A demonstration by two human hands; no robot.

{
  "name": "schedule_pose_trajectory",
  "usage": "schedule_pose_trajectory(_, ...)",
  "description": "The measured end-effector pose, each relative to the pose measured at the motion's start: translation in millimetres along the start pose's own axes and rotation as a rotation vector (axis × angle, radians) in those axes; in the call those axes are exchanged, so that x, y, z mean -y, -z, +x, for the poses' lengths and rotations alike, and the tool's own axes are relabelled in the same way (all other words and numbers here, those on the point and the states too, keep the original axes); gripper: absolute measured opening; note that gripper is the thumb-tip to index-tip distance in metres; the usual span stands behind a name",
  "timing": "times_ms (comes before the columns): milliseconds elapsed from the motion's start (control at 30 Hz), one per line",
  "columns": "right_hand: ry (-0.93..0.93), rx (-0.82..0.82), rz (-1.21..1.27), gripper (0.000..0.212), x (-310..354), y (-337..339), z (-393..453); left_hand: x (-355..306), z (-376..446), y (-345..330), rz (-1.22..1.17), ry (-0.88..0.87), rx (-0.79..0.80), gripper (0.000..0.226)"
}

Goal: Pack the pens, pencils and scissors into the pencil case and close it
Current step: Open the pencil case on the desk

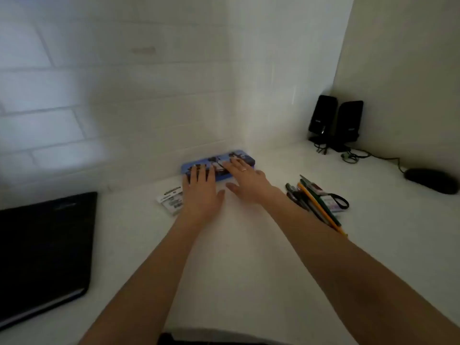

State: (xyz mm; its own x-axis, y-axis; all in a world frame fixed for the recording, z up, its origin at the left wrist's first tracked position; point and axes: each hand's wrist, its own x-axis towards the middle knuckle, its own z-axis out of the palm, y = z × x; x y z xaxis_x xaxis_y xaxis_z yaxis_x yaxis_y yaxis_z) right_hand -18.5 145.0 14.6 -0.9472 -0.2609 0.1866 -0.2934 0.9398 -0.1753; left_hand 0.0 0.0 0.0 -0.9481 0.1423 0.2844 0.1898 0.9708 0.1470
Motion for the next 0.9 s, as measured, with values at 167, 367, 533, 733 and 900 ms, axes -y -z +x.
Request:
schedule_pose_trajectory(167, -0.069, 0.084, -0.003, 0.06, 3, -16, 38, 8, 27, -9, 0.07, -0.028, 0.015, 0.058)
schedule_pose_trajectory(367, -0.029, -0.063, -0.036, 0.054, -9, -21, 23, -1, 25, -6, 0.05, -0.073, 0.029, 0.054)
schedule_pose_trajectory(533, 0.01, -0.024, -0.07, 0.054, -20, -8, -11, -25, -4, 5, 0.06, -0.105, 0.009, 0.049)
schedule_pose_trajectory(733, 0.091, 0.01, -0.006, 0.053, -8, 9, -68, -44, -56, 20, 0.121, -0.099, -0.021, 0.04)
schedule_pose_trajectory(900, 0.1, -0.003, 0.009, 0.052, 4, 13, -112, -44, -86, 33, 0.074, -0.151, -0.097, 0.025)
